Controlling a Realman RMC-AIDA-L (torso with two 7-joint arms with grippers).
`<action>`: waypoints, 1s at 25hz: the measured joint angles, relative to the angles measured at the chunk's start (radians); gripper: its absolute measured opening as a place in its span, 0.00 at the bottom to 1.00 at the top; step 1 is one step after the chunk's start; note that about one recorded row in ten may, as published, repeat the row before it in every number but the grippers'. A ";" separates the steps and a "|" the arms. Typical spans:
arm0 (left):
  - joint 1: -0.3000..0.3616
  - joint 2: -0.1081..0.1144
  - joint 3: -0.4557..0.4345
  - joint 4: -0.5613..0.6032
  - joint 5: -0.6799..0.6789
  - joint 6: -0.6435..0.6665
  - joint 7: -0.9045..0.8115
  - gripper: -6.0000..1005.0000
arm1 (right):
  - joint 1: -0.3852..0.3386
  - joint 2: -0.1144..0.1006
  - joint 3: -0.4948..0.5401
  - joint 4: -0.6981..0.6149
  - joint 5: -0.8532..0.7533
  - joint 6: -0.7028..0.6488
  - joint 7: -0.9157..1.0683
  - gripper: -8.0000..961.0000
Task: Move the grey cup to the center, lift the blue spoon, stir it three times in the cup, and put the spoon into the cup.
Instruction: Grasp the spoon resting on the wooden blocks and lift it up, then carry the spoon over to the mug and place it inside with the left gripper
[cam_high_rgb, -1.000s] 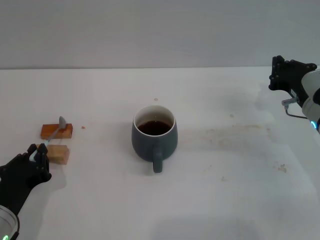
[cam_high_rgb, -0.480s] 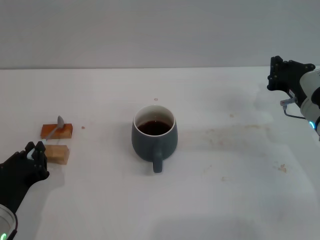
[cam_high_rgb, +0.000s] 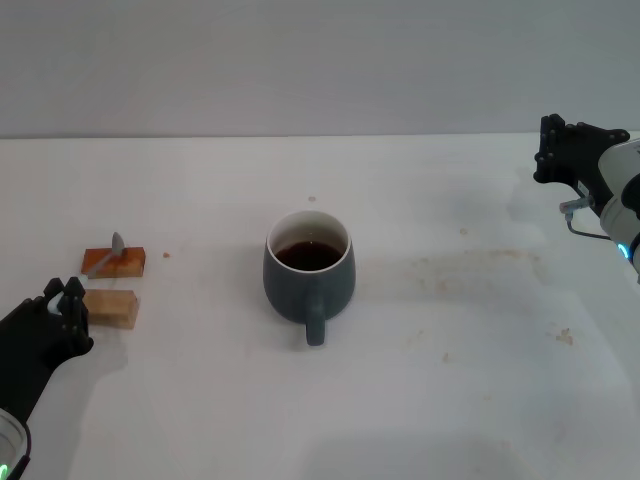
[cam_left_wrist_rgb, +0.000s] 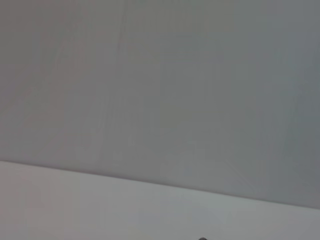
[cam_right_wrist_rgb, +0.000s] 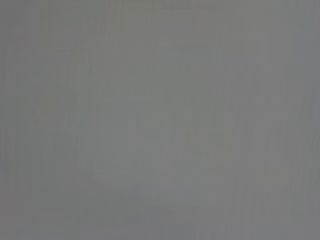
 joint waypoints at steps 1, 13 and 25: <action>0.002 0.000 0.000 -0.001 0.000 0.004 0.000 0.15 | 0.000 0.000 0.000 0.000 0.000 0.000 0.000 0.04; -0.003 0.006 -0.003 -0.027 0.001 0.022 -0.007 0.15 | 0.000 0.000 0.001 0.002 0.000 0.001 0.000 0.04; 0.010 0.052 0.015 -0.173 0.007 0.027 -0.021 0.15 | -0.002 0.001 0.002 0.001 0.000 0.002 0.000 0.04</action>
